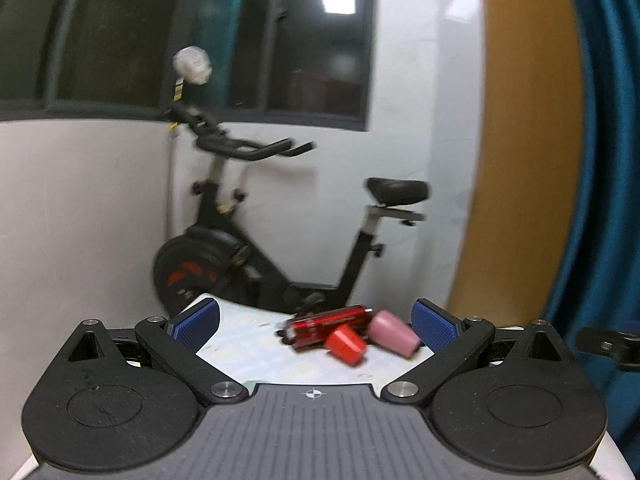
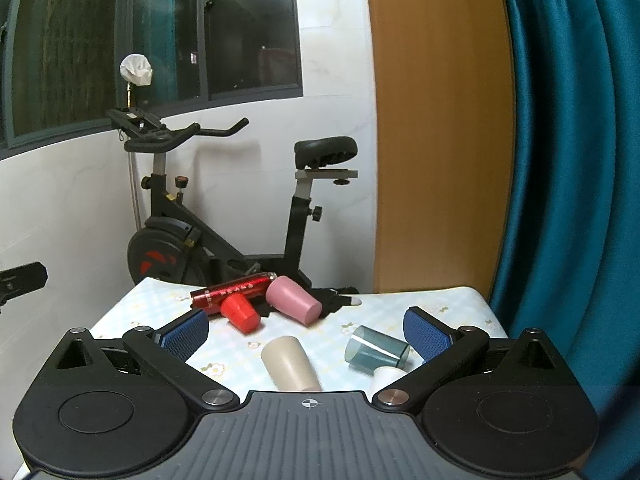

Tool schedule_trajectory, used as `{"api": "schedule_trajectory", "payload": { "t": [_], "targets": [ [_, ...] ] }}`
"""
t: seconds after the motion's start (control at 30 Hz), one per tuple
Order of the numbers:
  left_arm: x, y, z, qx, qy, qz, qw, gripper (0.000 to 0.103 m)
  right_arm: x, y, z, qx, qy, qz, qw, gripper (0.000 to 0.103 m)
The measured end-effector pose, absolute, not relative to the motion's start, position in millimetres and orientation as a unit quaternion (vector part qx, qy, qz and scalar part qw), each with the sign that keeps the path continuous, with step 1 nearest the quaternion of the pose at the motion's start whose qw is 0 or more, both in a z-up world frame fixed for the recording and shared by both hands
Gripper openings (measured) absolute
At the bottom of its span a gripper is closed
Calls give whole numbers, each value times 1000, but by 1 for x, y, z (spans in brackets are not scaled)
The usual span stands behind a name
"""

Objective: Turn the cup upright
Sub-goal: 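Move the right tool toward the blue cup lying on its side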

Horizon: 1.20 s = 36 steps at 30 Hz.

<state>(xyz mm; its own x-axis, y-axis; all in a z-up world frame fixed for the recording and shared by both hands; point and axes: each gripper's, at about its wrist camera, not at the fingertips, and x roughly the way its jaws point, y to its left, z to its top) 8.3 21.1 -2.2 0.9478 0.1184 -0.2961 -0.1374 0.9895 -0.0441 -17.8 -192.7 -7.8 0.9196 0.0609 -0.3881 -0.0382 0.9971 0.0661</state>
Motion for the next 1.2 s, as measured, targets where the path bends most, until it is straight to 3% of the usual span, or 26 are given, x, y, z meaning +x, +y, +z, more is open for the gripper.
{"api": "schedule_trajectory", "payload": {
  "t": [0.6,1.2],
  "targets": [
    [33,108,-32,-97,209,153,961,102,13,-204,-39,65,233,5,970,103],
    [74,80,-58,-109,257,128,952,102,75,-281,-83,25,239,-8,971,99]
  ]
}}
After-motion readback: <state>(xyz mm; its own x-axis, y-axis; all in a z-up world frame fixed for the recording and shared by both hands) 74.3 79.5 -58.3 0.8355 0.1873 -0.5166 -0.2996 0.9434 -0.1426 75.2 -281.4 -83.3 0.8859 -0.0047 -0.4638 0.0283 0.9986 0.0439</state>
